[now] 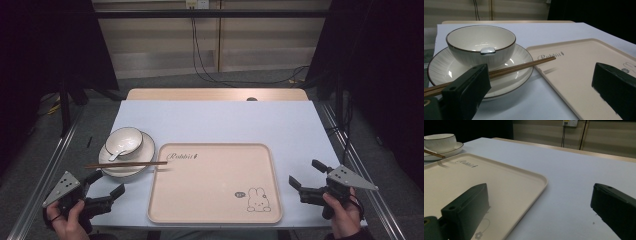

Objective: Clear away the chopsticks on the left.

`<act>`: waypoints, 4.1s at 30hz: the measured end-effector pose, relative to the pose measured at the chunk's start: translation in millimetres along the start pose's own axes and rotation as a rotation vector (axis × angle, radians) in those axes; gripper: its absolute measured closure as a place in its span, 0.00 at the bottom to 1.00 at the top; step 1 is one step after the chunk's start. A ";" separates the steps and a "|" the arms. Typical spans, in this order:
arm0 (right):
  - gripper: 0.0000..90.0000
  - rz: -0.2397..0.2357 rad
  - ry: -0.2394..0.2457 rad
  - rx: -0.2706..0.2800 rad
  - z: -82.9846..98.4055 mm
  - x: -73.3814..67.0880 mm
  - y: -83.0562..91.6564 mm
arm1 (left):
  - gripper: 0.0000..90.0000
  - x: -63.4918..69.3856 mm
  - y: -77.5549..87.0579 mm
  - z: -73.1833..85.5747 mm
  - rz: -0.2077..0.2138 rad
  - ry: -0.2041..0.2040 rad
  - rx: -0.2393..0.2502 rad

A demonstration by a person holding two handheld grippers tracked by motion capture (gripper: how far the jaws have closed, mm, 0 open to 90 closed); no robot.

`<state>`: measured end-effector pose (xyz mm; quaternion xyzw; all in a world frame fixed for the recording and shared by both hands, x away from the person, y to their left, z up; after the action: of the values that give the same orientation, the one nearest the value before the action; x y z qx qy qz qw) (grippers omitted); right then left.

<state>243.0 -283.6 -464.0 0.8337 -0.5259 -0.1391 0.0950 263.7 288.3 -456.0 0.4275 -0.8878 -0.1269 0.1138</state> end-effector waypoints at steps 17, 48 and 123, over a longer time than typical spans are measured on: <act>0.02 -0.015 -0.004 0.006 1.0 -1.7 -1.4 | 0.04 -18.3 8.1 -10.6 0.039 0.025 0.006; 0.03 -0.015 0.001 0.006 0.8 -2.6 -1.2 | 0.36 -68.1 -26.4 4.4 0.226 -0.200 -0.173; 0.03 -0.026 -0.008 -0.001 2.3 -3.6 -1.6 | 0.94 -57.9 -56.8 2.6 0.431 -0.282 -0.400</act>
<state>242.1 -279.7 -466.2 0.8398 -0.5153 -0.1441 0.0916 339.6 300.1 -482.2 0.1773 -0.9223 -0.3298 0.0955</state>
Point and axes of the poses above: each handheld gripper's, and its own axes: y roughly backward along the jaws, z roughly out of its underside, x roughly to its right, the point moved 6 cm from there along -y, roughly forward along the jaws, and after that the axes turned 5 degrees about -y, right-handed, at the moved point
